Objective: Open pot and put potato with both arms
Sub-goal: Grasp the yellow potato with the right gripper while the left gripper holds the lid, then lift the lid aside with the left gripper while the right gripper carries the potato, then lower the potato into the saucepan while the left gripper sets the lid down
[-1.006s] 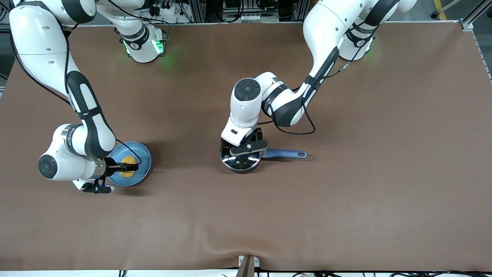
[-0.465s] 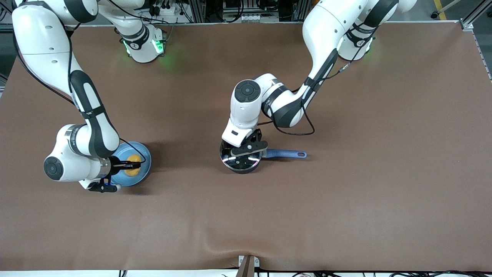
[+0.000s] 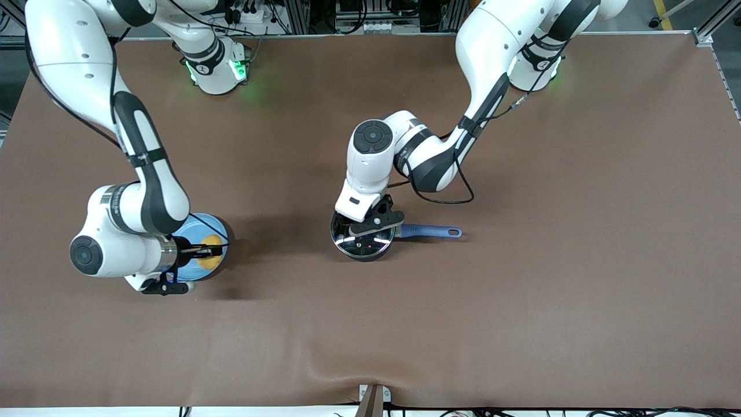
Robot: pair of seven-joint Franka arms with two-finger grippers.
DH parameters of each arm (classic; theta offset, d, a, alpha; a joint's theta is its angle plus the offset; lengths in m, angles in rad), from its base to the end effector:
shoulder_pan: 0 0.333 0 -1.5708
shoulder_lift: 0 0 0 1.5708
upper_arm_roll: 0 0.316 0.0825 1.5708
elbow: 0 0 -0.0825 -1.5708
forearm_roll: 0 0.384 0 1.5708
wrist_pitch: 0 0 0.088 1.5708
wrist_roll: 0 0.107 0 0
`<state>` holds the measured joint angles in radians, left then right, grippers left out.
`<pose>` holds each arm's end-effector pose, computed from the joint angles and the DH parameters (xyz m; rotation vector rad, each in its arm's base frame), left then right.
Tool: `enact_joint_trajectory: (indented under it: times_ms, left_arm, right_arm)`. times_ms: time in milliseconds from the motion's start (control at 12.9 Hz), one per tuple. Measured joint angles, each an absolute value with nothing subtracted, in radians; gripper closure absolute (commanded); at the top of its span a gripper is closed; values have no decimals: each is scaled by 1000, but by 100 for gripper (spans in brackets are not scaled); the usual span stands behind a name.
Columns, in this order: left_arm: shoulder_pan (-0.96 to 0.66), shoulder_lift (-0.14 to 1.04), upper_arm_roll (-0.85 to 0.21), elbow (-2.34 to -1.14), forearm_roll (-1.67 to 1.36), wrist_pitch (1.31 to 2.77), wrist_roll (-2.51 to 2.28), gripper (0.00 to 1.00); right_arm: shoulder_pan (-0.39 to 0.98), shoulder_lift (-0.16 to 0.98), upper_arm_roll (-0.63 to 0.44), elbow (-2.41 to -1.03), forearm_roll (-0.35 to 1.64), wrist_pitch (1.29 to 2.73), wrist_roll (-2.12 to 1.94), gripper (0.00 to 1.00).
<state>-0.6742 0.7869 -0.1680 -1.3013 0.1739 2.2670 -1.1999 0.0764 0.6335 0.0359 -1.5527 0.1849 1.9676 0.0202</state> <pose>0.5350 -0.5436 0.2953 2.9515 0.4743 0.1870 0.6729 0.0846 0.2624 -2.9532 0.0044 0.3414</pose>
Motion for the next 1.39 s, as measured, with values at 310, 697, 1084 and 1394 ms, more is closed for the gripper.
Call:
enact_joint_trajectory:
  times_ms: [310,697,1084,1394]
  left_arm:
    - [-618,717,-169,-1277,152,2215,-1198,100]
    - [-470,571,-167,-1277,101,2021,-988,100]
    - [-158,528,-164,-1307,-43,1966,-533,100]
    - [-38,566,-164,-1417,-43,1957,-357,100]
  right_arm:
    - [170,597,46,-1552,210,1954,148,87]
    - [298,574,85,-1523,291,1955,393,89]
    - [547,583,82,-1488,269,2134,664,92]
    - [631,663,79,-1491,150,2275,737,94]
